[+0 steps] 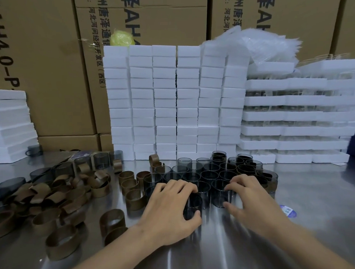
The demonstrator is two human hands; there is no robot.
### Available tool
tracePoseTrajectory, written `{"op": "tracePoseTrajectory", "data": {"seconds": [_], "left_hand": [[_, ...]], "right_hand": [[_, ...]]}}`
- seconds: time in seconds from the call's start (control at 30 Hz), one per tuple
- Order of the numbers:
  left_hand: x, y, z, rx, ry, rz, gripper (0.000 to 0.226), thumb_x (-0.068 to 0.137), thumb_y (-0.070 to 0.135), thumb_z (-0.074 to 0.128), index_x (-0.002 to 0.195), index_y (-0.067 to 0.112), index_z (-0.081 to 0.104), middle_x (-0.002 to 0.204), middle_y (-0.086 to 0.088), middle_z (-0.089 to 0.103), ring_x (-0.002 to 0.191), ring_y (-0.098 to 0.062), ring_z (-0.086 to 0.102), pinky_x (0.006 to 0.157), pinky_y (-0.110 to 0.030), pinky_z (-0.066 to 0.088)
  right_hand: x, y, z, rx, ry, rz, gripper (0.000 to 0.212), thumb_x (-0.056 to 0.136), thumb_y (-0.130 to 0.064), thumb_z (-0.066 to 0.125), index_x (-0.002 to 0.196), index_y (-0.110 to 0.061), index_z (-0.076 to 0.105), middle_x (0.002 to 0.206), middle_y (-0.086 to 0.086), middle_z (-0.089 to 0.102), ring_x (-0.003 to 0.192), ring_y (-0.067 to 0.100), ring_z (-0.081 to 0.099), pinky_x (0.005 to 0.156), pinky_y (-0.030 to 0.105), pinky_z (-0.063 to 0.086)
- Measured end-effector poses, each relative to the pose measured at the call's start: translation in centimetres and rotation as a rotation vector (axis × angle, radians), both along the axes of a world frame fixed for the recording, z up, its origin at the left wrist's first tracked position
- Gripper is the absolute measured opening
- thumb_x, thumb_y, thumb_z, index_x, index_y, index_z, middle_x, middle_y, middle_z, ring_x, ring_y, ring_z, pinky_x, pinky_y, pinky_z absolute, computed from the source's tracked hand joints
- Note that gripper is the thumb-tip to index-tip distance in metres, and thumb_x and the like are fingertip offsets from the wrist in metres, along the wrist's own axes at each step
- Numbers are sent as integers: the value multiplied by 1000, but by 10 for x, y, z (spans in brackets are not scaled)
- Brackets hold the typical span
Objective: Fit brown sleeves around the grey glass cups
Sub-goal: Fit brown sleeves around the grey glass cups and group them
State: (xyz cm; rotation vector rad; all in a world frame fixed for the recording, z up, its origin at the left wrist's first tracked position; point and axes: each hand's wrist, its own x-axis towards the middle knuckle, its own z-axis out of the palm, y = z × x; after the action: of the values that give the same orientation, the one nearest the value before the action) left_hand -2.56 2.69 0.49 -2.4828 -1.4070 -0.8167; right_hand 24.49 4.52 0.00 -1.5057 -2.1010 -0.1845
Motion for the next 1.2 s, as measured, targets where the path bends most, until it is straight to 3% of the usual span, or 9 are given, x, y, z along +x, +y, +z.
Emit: {"op": "tracePoseTrajectory", "data": {"seconds": [0.1,0.2,0.4,0.5,0.7,0.87,1.0,1.07,1.2], "left_hand": [[0,1,1,14,-27,-14,55,96,72,42,143,45,46,141,31,47,135,6,36,115,-22,21],[1,2,2,18,-97,-30,62,97,77,44,150,45,43,141,31,49,134,8,39,116,-22,25],[6,4,8,-45,-395,-101,89,88,80,62,162,61,17,108,28,63,103,0,60,101,-25,46],[5,5,9,-105,-572,-234,82,92,68,73,160,63,27,104,17,75,89,-11,72,85,-39,62],[5,10,6,-133,-682,-284,77,91,63,79,156,61,38,116,14,77,108,-19,76,95,-45,63],[6,7,11,98,-658,-170,69,83,65,83,144,54,55,124,25,56,121,-8,60,96,-16,48],[9,4,17,155,-720,-198,61,76,54,89,129,43,61,129,23,56,128,-12,58,96,-12,43],[8,3,15,126,-740,-199,59,76,51,90,125,47,58,125,23,63,123,-8,60,94,-9,42],[7,7,13,99,-721,-168,62,75,43,94,126,49,58,124,23,62,123,-6,61,95,-9,42]], "right_hand": [[-2,-2,2,58,52,30,15,98,-32,78,113,-30,76,120,-21,47,126,10,45,97,20,38],[-7,-8,7,185,161,58,16,92,-20,85,106,-25,79,117,-17,51,114,10,47,91,30,49],[-32,-28,29,582,139,203,9,103,-27,73,108,-27,81,121,-6,52,103,16,50,78,31,48],[-45,-38,31,666,39,252,19,95,-18,74,111,-26,79,108,-3,62,88,15,52,70,33,48],[-50,-43,30,710,23,248,22,103,-24,63,114,-25,81,103,-5,69,83,10,50,71,29,43],[-45,-40,34,609,118,183,33,99,-47,64,124,-32,80,107,-13,65,90,5,58,75,30,48],[-44,-37,29,114,162,0,55,99,-77,42,144,-53,63,100,-31,68,93,-3,63,83,31,51],[-45,-36,23,-61,180,-6,55,100,-71,51,153,-56,52,95,-39,69,94,-5,65,85,30,55],[-53,-47,27,11,146,40,59,103,-58,55,157,-61,30,101,-43,66,92,-8,64,75,25,51]]}}
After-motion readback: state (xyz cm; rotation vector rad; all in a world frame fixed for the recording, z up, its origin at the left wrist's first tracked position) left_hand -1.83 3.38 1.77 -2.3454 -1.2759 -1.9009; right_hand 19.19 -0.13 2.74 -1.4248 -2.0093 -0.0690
